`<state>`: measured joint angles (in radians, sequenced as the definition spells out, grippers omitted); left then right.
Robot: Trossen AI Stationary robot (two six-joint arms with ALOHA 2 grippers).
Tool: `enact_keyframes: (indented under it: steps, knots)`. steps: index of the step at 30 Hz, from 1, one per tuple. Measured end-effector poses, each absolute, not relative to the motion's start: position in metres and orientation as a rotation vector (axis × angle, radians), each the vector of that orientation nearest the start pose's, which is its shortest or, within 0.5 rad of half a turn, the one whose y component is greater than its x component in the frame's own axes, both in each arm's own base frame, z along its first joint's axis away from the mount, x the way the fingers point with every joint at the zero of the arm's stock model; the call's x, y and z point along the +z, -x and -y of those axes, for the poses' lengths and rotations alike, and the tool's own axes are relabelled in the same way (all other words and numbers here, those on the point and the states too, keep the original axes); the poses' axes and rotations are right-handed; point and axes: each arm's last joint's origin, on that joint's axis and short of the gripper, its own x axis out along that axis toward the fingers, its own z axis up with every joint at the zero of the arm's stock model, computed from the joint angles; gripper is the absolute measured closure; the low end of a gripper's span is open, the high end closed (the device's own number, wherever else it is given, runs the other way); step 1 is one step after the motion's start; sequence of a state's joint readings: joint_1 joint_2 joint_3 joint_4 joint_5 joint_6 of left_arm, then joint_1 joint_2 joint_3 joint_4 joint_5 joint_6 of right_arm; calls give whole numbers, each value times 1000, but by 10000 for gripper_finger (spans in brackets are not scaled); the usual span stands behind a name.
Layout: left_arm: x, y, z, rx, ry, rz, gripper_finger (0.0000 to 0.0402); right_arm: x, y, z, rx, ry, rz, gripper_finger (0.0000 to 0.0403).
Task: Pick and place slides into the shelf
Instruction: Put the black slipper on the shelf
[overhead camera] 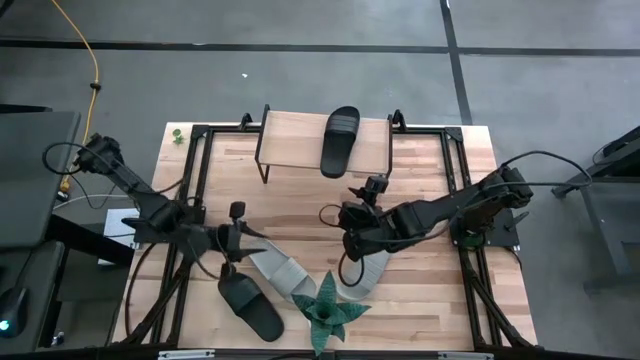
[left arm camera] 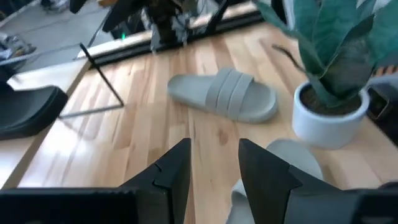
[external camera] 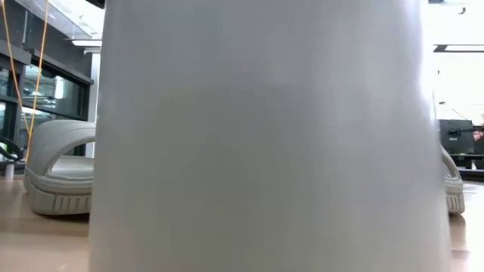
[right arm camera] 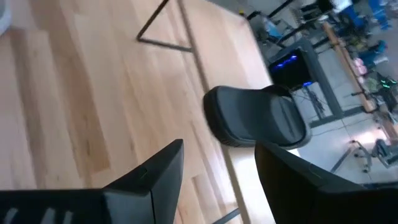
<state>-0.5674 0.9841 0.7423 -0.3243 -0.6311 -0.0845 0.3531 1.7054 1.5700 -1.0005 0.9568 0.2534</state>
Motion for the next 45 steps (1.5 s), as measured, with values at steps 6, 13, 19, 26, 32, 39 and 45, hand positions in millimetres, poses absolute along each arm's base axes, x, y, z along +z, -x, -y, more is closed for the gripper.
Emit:
enact_keyframes:
  steps: [6,13,19,26,32,39,45]
  knots:
    - [284,-190,119,142,-300,-546,277,313,-328,-97,-611,458,-852,212]
    - [282,-191,136,130,-318,-661,277,313,-328,-93,-604,478,-878,212]
    - [271,-180,140,156,-218,-703,277,312,-329,-86,-622,478,-892,212]
    - [278,-171,133,205,-5,-697,277,312,-330,-81,-631,471,-901,212]
    - [271,-161,125,277,67,-802,277,312,-330,-81,-631,481,-904,212]
    - [268,-152,117,365,146,-849,277,312,-330,-81,-629,479,-904,212]
    - [252,-140,107,389,243,-872,277,312,-331,-81,-631,473,-900,212]
